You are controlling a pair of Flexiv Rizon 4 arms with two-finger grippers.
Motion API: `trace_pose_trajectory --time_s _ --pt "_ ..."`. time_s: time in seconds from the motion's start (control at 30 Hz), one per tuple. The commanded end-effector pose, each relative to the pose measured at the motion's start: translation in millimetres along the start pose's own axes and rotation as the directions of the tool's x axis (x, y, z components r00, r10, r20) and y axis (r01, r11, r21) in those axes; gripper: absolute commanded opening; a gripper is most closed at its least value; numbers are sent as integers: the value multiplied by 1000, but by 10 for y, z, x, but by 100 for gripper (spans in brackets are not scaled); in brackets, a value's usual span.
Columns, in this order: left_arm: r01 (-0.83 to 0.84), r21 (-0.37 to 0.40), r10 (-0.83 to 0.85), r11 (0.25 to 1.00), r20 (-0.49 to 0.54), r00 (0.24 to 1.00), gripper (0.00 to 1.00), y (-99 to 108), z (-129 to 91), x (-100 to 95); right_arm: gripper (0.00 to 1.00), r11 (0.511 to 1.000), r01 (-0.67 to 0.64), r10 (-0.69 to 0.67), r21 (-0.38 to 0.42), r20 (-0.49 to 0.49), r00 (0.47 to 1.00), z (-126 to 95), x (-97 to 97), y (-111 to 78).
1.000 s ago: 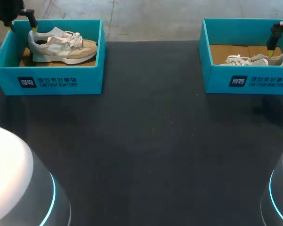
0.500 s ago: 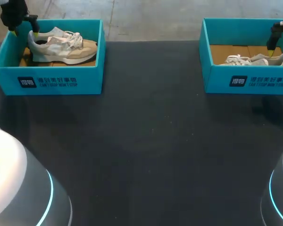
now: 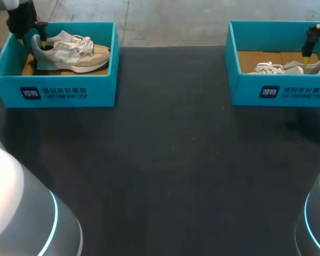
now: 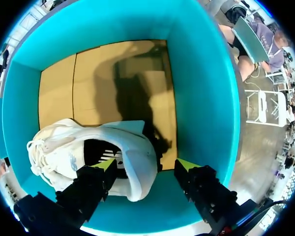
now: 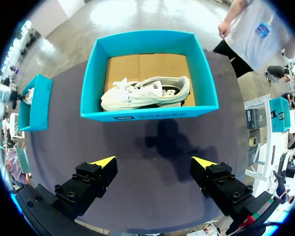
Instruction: Take the shoe out of the shoebox, open the shoe tongue, remove and reinsert the insole, then place the shoe into the shoebox
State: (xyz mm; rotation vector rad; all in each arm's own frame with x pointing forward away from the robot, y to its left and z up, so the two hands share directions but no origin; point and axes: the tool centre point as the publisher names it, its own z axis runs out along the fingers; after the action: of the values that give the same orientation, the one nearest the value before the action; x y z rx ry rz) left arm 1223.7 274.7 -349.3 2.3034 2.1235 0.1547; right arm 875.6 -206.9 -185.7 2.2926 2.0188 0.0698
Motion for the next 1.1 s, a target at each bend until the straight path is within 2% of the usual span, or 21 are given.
trace_pose_trajectory --time_s 0.03,0.1,0.23,0.37,0.43,0.47,0.53,0.77,0.8,0.83,0.87,0.9,0.93,1.1 --pt "-4 25 4 1000 -4 1000 71 115 99 -5 100 1000 0 0 -2 1 1000 2 -1 -9" --pt "-6 26 6 1000 -6 1000 66 114 113 -11 100 1000 0 0 -2 1 1000 2 -1 -9" --pt "-8 34 9 999 -14 1000 67 113 144 -6 100 1000 0 0 -2 1 1000 2 -1 -9" --pt "-11 37 11 999 -19 1000 62 108 174 1 100 1000 0 0 -2 1 1000 2 -1 -9" --pt "-11 39 12 999 -22 1000 57 107 184 3 100 1000 0 0 -2 1 1000 2 -1 -9" --pt "-12 40 13 999 -25 1000 49 106 189 3 100 1000 0 0 -2 1 1000 2 -1 -9" --pt "-14 40 15 999 -29 999 43 105 195 2 100 1000 0 0 -2 1 1000 2 -1 -9" --pt "-22 42 24 999 -32 999 31 92 225 -11 100 1000 0 0 -2 1 1000 2 -1 -9" --pt "-23 42 24 999 -32 999 32 90 226 -12 100 1000 0 0 -2 1 1000 2 -1 -9" --pt "-23 42 24 999 -31 999 42 87 228 -11 100 1000 0 0 -2 1 1000 2 -1 -9" --pt "-22 43 24 999 -31 999 59 80 232 -9 100 1000 0 0 -2 1 1000 2 -1 -9" --pt "-22 43 23 999 -31 999 93 68 239 -5 100 1000 0 0 -2 1 1000 2 -1 -9" --pt "-21 44 22 999 -31 999 100 58 245 1 100 1000 0 0 -2 1 1000 2 -1 -9" --pt "-16 52 17 999 -35 999 98 12 285 22 100 1000 0 0 -2 1 1000 2 -1 -9"
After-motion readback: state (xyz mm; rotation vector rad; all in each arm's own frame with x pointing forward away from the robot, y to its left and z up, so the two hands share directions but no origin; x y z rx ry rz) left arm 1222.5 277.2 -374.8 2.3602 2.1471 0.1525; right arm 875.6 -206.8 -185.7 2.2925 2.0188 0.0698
